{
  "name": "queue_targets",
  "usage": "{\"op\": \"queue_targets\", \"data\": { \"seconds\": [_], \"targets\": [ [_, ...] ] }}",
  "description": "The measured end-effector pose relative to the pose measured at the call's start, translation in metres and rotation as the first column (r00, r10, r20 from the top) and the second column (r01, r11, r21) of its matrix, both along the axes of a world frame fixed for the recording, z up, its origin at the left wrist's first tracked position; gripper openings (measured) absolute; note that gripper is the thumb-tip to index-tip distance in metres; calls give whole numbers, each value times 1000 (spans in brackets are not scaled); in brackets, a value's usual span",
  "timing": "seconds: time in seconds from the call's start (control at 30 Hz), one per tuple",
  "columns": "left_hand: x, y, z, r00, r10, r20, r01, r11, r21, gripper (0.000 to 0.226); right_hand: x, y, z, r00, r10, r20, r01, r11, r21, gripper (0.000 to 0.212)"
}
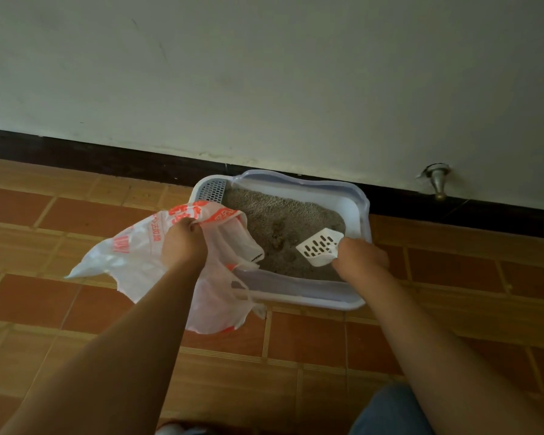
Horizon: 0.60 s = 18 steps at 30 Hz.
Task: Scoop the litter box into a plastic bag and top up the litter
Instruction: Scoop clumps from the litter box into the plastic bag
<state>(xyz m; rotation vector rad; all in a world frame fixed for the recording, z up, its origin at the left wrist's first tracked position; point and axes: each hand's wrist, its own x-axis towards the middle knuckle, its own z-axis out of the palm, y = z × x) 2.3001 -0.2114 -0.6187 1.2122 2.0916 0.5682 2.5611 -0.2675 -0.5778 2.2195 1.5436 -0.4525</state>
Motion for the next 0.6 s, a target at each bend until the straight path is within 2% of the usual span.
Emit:
{"op": "queue_targets", "data": {
  "seconds": [0.2, 0.6],
  "targets": [
    [-8, -1, -3, 1000, 1, -14, 0, 999, 53, 31, -3, 9, -10, 1000, 0, -2, 0, 997, -80, 25],
    [-22, -8, -11, 999, 27, 25, -29, 997, 67, 31, -6, 15, -39, 987, 34, -155, -30, 999, 32, 31]
  ]
}}
